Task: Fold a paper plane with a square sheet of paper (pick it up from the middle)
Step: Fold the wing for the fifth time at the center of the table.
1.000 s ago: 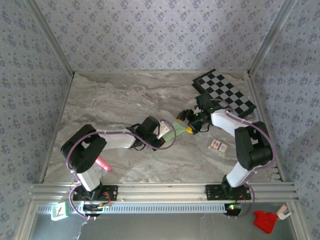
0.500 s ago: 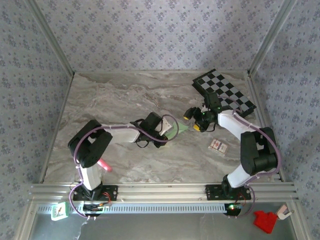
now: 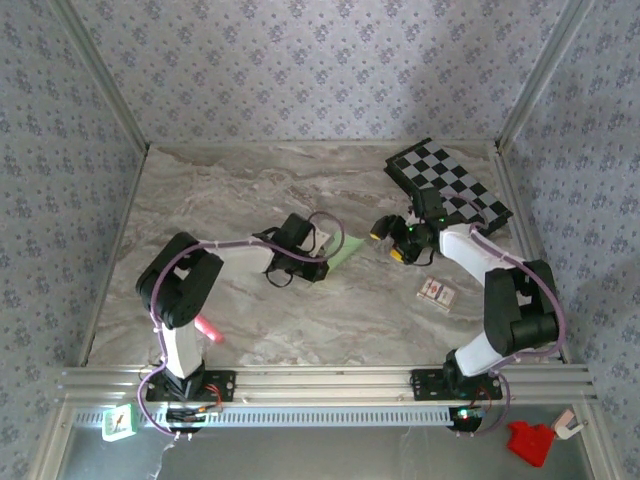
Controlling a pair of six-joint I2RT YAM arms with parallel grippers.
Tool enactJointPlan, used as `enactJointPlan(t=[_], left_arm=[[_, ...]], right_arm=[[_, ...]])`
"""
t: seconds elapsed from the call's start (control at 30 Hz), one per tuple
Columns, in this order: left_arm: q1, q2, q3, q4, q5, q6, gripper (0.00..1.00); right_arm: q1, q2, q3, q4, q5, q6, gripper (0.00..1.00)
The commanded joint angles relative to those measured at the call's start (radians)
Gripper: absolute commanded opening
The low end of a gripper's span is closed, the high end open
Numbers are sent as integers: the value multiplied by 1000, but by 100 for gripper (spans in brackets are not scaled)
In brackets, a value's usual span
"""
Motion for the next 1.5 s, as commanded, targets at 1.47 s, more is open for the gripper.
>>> enactJointPlan(t=[1.47], left_arm=[[106, 73, -112, 210, 213, -376, 10]], right_arm=[[275, 370, 62, 557, -289, -84, 39]])
